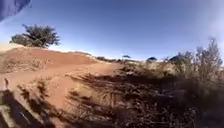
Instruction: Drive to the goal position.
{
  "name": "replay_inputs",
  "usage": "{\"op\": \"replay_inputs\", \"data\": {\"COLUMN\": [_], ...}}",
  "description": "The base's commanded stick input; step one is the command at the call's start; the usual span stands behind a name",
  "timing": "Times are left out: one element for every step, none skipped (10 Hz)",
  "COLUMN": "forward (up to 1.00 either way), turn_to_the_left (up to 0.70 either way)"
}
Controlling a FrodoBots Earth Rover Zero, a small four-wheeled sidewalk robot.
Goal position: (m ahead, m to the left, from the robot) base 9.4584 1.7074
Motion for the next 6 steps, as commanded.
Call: {"op": "replay_inputs", "data": {"forward": [0.5,0.5,0.5,0.5,0.5,0.5], "turn_to_the_left": [0.0,0.0,0.0,0.0,0.0,0.0]}}
